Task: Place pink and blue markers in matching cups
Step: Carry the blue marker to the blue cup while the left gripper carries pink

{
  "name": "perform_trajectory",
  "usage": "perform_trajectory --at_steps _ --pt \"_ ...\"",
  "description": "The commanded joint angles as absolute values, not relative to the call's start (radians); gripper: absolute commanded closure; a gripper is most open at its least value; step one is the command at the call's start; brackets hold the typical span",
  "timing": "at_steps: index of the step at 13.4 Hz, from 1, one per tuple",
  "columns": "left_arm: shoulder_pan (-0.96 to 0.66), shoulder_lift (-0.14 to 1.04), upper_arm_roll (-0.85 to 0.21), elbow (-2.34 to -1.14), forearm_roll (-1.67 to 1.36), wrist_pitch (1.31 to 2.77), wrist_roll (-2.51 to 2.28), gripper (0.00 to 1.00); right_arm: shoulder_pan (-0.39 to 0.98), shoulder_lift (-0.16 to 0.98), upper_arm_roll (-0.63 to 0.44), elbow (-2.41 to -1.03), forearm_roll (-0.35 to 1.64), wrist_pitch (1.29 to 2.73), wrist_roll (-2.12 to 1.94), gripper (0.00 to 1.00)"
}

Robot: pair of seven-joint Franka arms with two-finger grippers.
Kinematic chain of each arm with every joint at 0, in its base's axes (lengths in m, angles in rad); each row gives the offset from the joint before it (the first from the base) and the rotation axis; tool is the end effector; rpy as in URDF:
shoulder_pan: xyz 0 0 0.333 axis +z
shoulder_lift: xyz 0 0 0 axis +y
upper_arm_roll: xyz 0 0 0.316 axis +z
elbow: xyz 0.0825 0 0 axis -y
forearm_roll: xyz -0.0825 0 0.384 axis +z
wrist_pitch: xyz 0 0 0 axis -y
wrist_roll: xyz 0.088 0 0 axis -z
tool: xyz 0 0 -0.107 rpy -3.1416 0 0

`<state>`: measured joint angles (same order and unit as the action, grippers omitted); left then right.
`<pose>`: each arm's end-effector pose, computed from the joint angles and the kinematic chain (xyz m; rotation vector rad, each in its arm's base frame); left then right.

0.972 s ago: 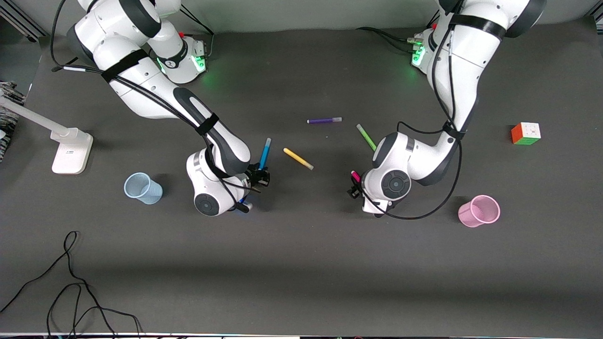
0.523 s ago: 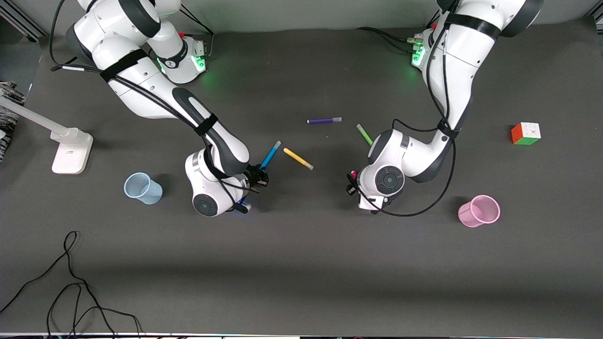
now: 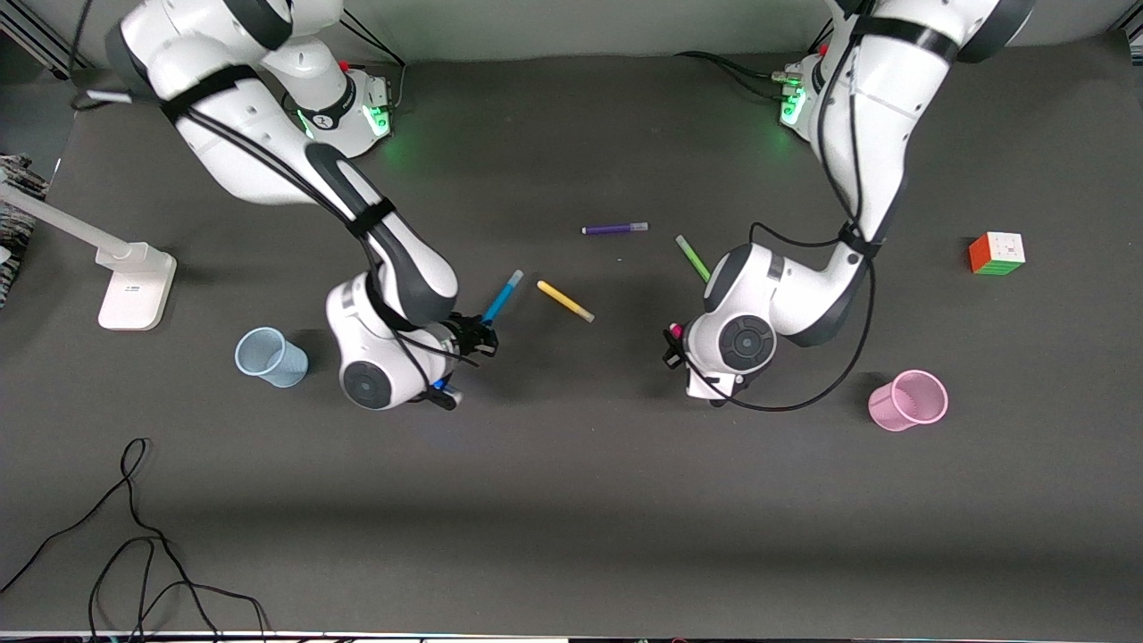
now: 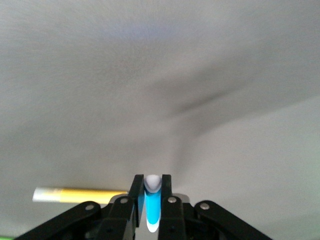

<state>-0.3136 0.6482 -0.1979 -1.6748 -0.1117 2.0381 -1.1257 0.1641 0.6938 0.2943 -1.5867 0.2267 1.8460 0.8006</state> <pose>0.5687 -0.3135 0.2135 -2.8576 -1.0454 0.5306 0.5848 0.2847 0.2222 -2.8555 0.6939 0.8539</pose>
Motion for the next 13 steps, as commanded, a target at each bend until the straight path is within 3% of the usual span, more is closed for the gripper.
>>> perform_trajectory --at_steps 1,3,5,9,11,13 --pt "-0.238 0.539 -0.196 -1.602 -0.124 1.802 -1.056 1.0 0.117 0.563 0.279 -1.612 0.203 1.783 0.675 0.92" --pt "-0.161 0.535 -0.198 -1.473 -0.129 1.613 -0.973 1.0 0.107 0.49 0.22 -1.611 0.172 1.767 0.55 0.92" --pt "-0.056 0.545 -0.198 -1.366 -0.162 1.455 -0.876 1.0 0.109 0.434 0.189 -1.608 0.004 1.795 0.476 0.92" --pt "0.179 0.561 -0.196 -1.325 -0.25 1.333 -0.605 1.0 0.103 0.355 0.085 -1.635 -0.1 1.903 0.236 0.93" --pt "0.279 0.615 -0.198 -1.315 -0.277 1.333 -0.475 1.0 0.104 0.249 -0.006 -1.762 -0.101 2.013 0.073 1.0" --pt "0.34 0.699 -0.198 -1.266 -0.313 1.318 -0.405 1.0 0.104 0.134 -0.076 -1.964 -0.101 2.235 -0.056 1.0"
